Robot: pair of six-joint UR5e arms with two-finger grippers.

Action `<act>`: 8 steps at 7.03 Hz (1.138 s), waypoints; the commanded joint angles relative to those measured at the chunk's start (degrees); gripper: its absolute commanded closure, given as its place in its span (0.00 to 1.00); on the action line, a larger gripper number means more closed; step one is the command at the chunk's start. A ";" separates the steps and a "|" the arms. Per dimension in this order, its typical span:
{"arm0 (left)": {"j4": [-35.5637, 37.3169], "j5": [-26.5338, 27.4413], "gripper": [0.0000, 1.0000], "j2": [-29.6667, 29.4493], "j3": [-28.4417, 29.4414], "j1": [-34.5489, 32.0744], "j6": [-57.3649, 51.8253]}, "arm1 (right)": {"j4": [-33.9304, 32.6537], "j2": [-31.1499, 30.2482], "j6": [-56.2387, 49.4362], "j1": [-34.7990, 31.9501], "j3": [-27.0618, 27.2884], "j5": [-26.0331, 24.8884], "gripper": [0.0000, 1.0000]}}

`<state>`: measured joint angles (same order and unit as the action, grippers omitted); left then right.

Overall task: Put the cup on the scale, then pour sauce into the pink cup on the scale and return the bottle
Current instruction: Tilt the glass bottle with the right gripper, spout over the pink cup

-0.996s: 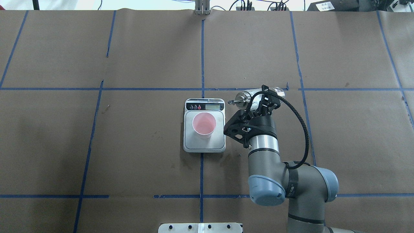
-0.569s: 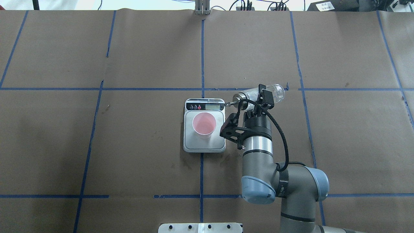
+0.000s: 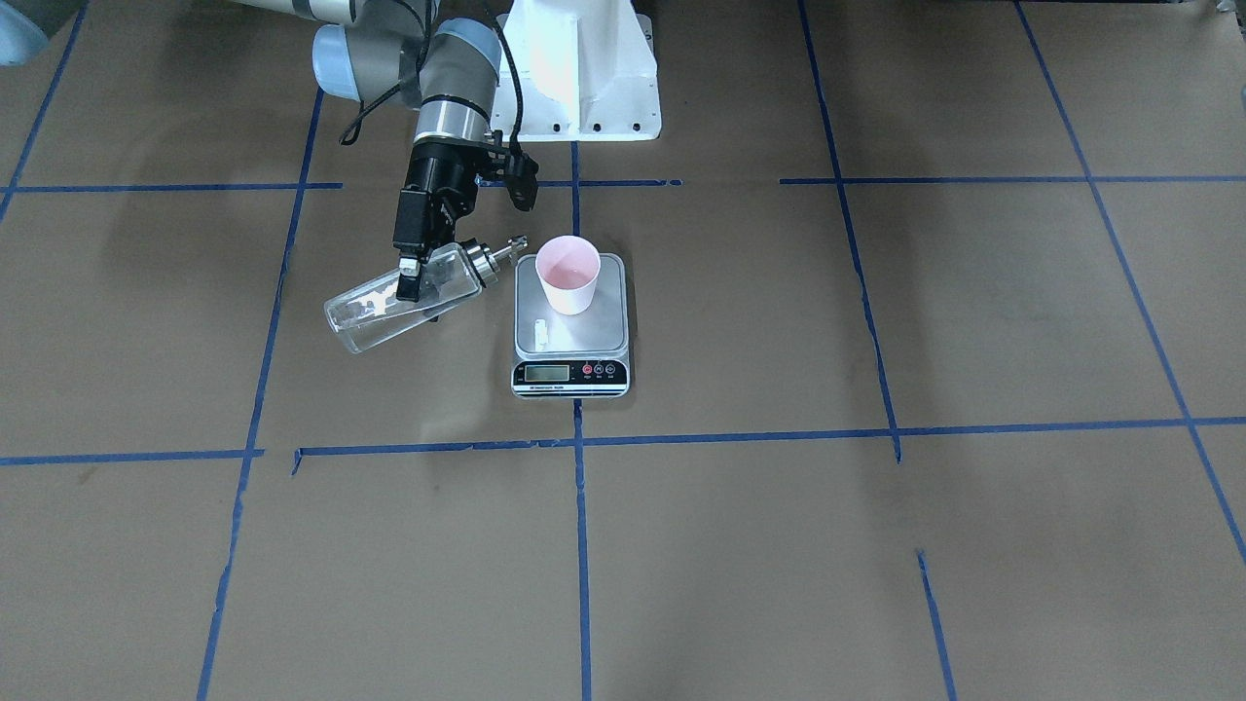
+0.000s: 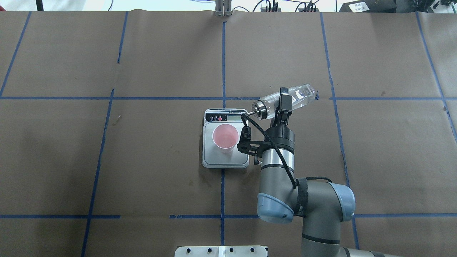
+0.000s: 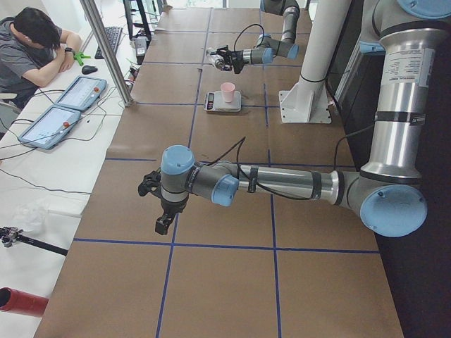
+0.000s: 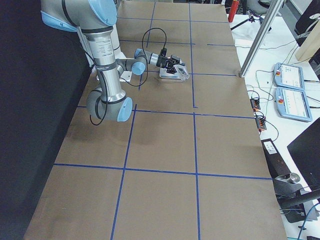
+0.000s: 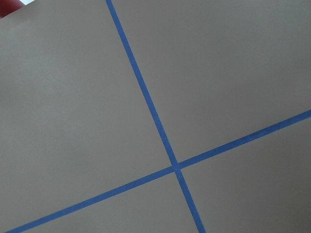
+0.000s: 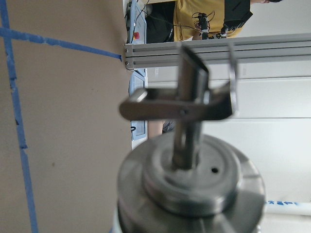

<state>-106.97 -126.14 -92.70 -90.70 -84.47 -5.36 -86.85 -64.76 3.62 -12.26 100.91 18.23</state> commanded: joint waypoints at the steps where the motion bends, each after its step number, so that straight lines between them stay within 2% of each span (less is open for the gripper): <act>1: 0.00 0.01 0.00 -0.02 0.09 -0.78 0.00 | -2.00 0.34 -4.23 0.04 -0.01 -1.71 1.00; 8: 0.27 0.01 0.00 -0.55 0.26 -1.05 0.00 | -2.09 1.48 -18.82 0.30 0.08 -5.40 1.00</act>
<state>-106.78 -126.12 -93.12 -90.37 -85.51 -5.36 -88.95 -63.36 -13.39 -11.96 100.91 13.38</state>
